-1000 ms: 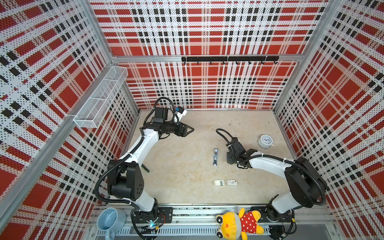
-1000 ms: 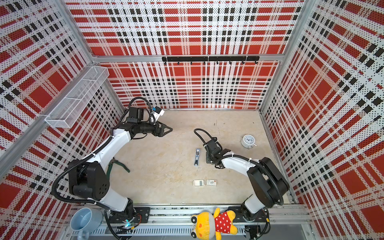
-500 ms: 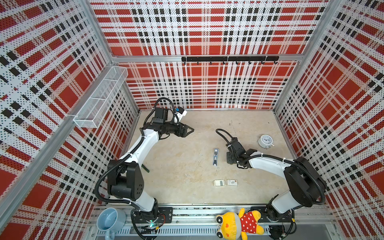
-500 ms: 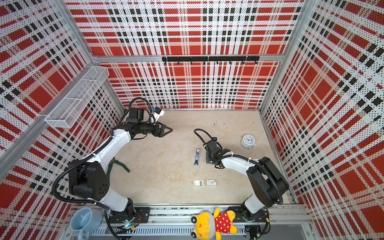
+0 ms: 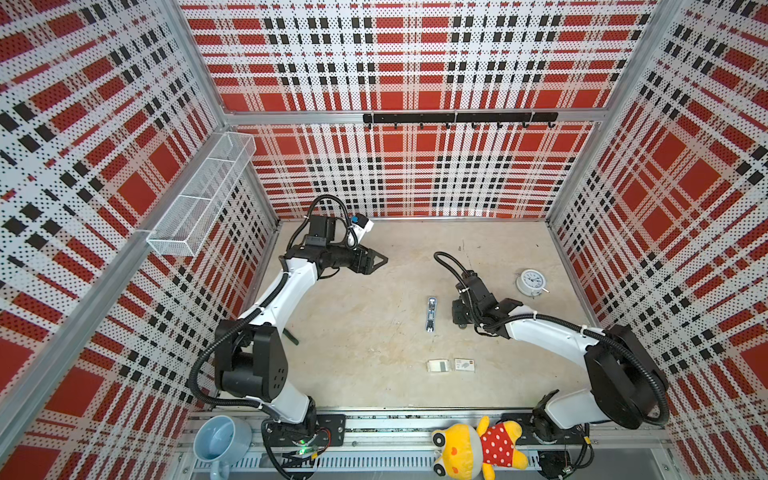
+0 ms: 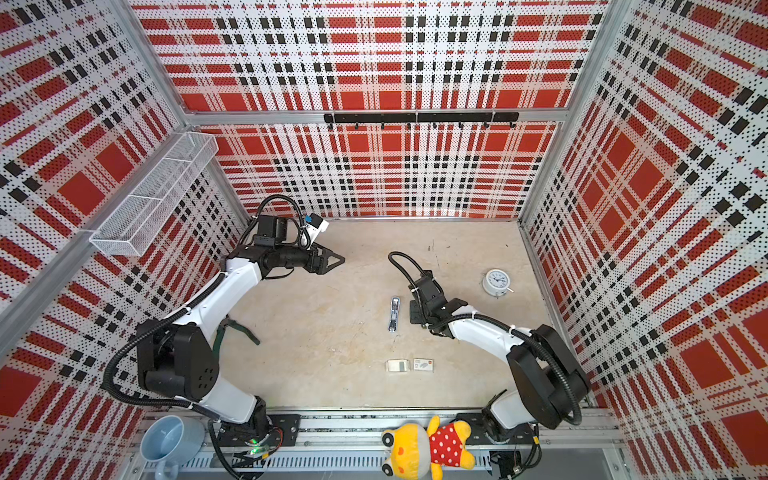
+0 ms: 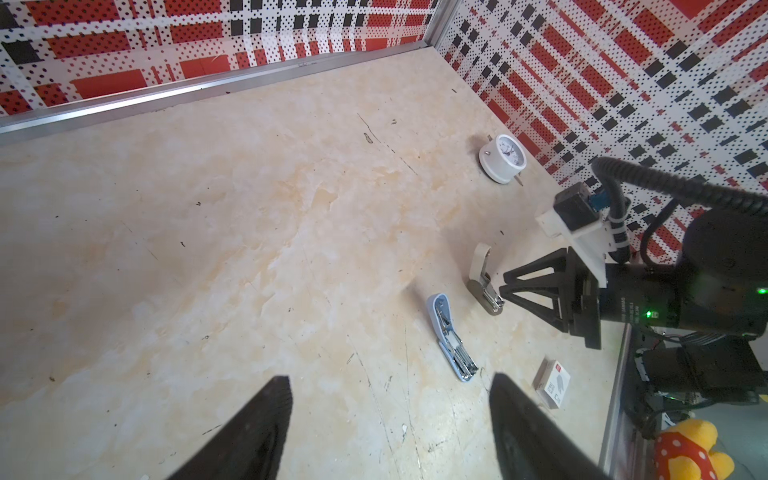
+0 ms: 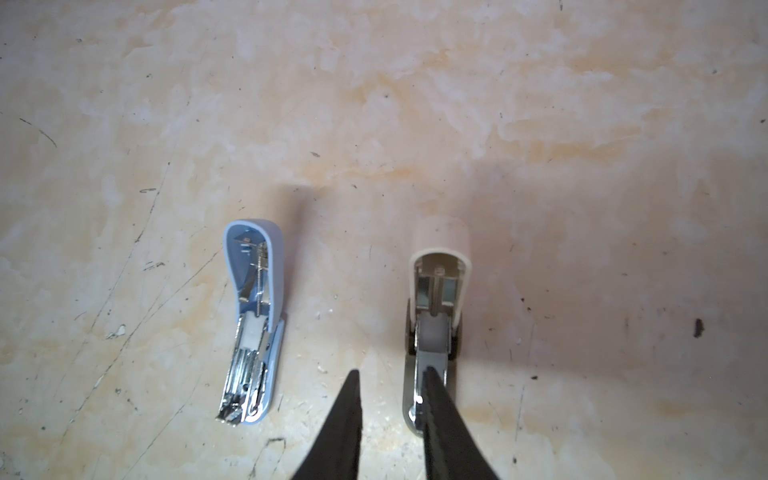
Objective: Load the staples into the stapler
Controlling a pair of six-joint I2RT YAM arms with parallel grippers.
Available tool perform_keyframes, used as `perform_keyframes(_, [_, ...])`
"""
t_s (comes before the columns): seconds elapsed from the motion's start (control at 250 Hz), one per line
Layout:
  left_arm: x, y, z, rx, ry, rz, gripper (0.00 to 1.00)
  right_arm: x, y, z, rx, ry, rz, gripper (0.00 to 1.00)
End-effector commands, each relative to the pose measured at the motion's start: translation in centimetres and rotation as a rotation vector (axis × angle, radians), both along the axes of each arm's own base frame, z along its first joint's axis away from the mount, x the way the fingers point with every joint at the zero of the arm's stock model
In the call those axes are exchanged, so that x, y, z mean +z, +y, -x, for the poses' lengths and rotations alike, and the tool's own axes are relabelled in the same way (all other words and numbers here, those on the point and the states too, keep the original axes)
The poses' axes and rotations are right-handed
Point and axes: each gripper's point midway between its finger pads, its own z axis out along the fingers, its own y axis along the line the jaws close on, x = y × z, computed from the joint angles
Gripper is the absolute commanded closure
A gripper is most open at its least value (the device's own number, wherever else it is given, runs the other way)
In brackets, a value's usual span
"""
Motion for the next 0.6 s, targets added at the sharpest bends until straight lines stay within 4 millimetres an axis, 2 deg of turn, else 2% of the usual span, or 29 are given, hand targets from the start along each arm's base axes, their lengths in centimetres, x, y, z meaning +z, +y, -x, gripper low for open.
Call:
perform_keyframes(0.0, [0.7,0.4,0.3,0.001,-0.030,0.005,0.23,0.0,1.0,-0.7,0.029,-0.006,-0.007,0.71])
perform_keyframes(0.324, [0.6,0.5,0.6,0.000,-0.033,-0.002,0.23,-1.1,1.2,-1.3,0.020,0.012,0.017,0.71])
perform_keyframes(0.596, [0.8,0.5,0.7,-0.001,-0.042,-0.004,0.23,-0.8,0.9,-1.8,0.008,-0.002,0.017,0.70])
